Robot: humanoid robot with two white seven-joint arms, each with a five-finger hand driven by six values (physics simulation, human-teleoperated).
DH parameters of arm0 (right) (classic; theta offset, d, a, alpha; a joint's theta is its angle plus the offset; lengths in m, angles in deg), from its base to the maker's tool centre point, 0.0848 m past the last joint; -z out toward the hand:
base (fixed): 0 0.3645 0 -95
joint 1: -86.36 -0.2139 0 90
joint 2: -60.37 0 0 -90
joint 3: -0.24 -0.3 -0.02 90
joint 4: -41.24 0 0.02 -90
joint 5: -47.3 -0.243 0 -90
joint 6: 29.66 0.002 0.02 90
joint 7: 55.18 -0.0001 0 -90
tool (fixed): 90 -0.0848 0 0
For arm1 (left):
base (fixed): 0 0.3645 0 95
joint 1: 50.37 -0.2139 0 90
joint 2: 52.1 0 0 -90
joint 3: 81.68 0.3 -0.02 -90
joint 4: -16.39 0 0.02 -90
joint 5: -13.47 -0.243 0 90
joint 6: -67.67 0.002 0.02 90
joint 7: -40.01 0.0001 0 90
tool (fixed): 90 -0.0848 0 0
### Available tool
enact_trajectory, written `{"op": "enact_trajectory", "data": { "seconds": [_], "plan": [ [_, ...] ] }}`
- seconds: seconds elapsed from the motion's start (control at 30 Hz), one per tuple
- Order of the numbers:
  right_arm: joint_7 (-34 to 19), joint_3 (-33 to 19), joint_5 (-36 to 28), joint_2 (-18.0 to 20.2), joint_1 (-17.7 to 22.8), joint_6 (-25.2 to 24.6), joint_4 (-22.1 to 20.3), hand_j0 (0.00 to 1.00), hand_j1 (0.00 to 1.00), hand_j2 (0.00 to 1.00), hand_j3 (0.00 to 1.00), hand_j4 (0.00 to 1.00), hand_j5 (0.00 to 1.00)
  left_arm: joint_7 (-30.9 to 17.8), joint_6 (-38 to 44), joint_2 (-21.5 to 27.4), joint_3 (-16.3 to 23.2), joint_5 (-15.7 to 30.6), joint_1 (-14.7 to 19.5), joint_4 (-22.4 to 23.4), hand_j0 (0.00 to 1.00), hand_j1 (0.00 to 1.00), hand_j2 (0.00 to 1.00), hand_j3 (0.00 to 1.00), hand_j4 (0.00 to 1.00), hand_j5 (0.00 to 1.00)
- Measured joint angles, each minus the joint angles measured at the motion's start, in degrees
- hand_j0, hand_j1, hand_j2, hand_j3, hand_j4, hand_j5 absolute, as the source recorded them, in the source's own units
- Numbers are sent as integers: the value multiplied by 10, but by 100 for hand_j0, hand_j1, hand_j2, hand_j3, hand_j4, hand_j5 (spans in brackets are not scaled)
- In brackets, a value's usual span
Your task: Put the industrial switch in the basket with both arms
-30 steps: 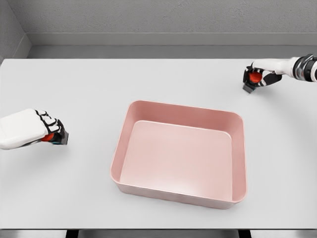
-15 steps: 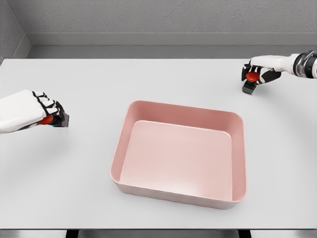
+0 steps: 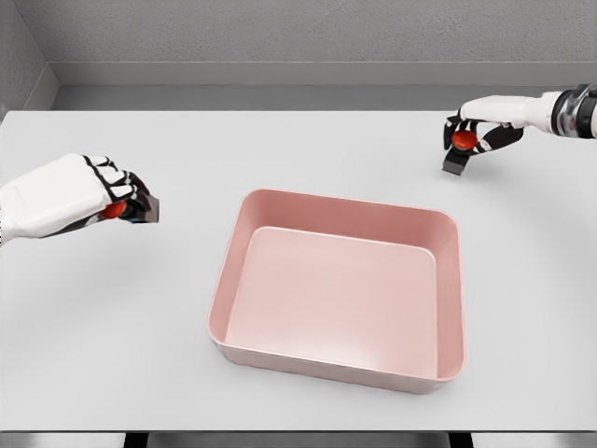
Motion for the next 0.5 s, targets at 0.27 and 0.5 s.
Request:
{"op": "enact_trajectory", "data": {
  "seconds": [0.27,0.5],
  "plan": [
    [-5,-4,0,12,-5,19,-29,46,46,46,46,46,46,-4,0,-46,4,-3,9,0,41,41,41,41,41,41],
    [-10,-4,0,36,-8,20,-71,46,46,46,46,46,46,-6,0,-78,46,-6,48,0,41,41,41,41,41,41]
  ]
}}
